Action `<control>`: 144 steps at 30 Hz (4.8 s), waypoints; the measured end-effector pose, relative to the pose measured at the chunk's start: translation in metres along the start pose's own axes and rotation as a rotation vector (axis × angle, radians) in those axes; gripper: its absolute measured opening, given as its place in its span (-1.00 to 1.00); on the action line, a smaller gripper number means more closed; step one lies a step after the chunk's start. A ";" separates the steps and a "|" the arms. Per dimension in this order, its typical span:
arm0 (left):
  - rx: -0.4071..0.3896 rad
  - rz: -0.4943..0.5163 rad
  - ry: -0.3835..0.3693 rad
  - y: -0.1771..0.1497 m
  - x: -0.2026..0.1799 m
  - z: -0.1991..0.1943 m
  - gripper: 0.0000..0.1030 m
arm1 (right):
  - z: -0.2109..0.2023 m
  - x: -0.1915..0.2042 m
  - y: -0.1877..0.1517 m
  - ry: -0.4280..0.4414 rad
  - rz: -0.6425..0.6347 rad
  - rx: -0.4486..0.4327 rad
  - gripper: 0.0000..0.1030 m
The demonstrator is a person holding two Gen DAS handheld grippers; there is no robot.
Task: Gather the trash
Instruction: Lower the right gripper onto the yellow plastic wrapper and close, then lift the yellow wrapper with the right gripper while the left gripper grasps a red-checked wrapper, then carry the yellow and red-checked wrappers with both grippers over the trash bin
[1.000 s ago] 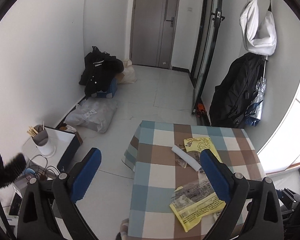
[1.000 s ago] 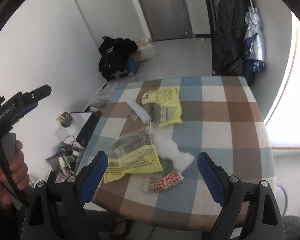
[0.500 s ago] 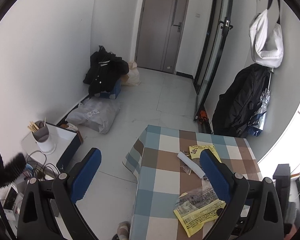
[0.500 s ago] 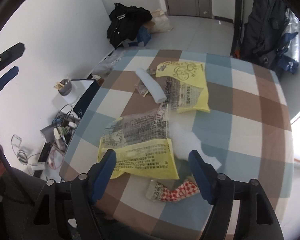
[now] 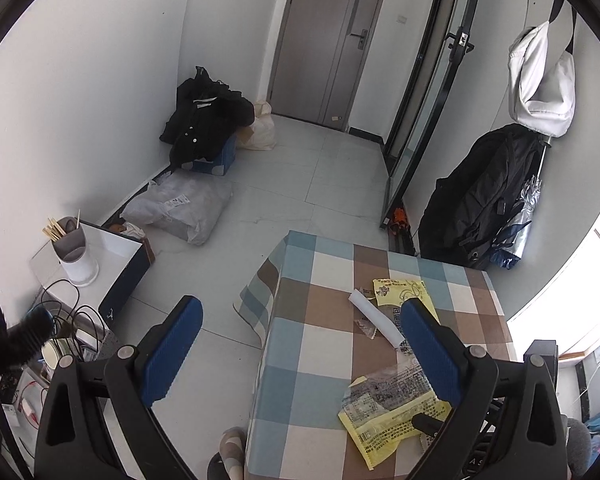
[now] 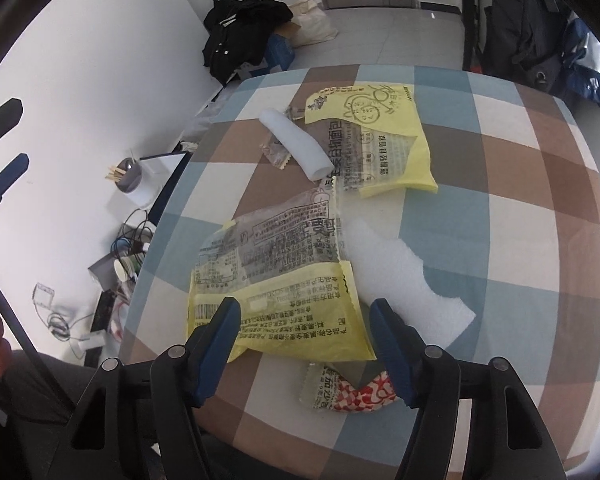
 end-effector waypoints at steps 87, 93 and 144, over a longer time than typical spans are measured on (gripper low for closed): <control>0.695 0.412 -0.266 -0.189 -0.173 0.113 -0.71 | -0.140 -0.198 -0.027 0.078 0.456 -0.344 -0.86; 0.701 0.370 -0.272 -0.187 -0.168 0.110 -0.71 | -0.139 -0.199 -0.028 0.071 0.459 -0.336 -0.86; 0.310 0.295 -0.614 -0.049 -0.341 0.029 -0.72 | -0.301 -0.295 -0.061 -0.068 0.517 -0.655 -0.87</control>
Point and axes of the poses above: each gripper's, at about its wrist camera, not at the fingertips, and z roughly the way its jaws point, x to its left, y to its top, the point moved 8 cm from there along z, roughly the way its jaws point, and after that the axes turned 14 degrees about -y, right-handed, at the moved point
